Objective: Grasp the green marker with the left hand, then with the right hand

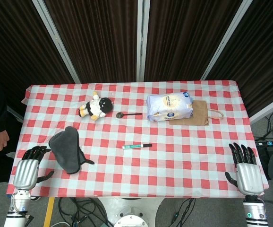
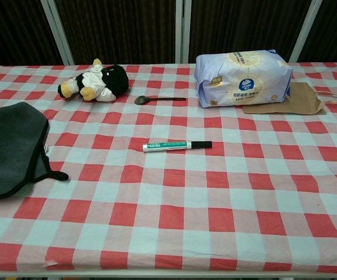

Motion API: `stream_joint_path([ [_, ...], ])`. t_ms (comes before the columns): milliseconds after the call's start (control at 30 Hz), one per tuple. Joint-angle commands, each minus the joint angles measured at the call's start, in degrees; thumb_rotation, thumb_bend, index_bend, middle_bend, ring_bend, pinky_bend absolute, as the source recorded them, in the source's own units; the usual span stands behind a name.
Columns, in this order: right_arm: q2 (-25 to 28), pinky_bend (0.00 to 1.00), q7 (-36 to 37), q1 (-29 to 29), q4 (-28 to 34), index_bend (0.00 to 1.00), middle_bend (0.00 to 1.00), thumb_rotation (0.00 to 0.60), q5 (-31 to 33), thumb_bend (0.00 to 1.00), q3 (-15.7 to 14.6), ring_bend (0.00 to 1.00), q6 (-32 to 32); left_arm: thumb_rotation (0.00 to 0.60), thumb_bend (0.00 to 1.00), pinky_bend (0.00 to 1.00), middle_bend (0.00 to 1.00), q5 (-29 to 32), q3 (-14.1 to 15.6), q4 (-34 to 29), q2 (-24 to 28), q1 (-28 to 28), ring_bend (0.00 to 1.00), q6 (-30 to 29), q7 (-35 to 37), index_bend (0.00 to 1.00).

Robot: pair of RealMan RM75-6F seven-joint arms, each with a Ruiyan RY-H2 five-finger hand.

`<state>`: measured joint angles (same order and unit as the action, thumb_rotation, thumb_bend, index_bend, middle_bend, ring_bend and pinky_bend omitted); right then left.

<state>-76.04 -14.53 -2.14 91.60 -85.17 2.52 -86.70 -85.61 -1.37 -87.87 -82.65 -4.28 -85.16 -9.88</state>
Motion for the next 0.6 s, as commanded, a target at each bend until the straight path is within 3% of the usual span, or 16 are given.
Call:
stream_joint_path([
  [33,0.0,0.0,-0.1,0.1,-0.1,0.0,0.06,0.6,0.0,0.09,0.1,0.0,-0.2,0.6,0.13,0.19,0.2,0.0,0.0,0.0,-0.1,0.0,0.14,0.0,0.0,0.26],
  [400,-0.1,0.0,0.6,0.1,0.2,0.0,0.06,0.6,0.6,0.08,1.1,0.0,-0.8,0.6,0.13,0.2,0.2,-0.1,-0.9,-1.6,1.0,-1.3,0.14,0.9,-0.4,0.27],
  [600,0.0,0.0,0.5,-0.4,0.3,0.0,0.05,0.6,1.0,0.08,1.5,0.0,0.0,0.6,0.13,0.21,0.2,-0.4,-2.7,-6.7,3.5,-4.4,0.14,3.6,-2.9,0.27],
])
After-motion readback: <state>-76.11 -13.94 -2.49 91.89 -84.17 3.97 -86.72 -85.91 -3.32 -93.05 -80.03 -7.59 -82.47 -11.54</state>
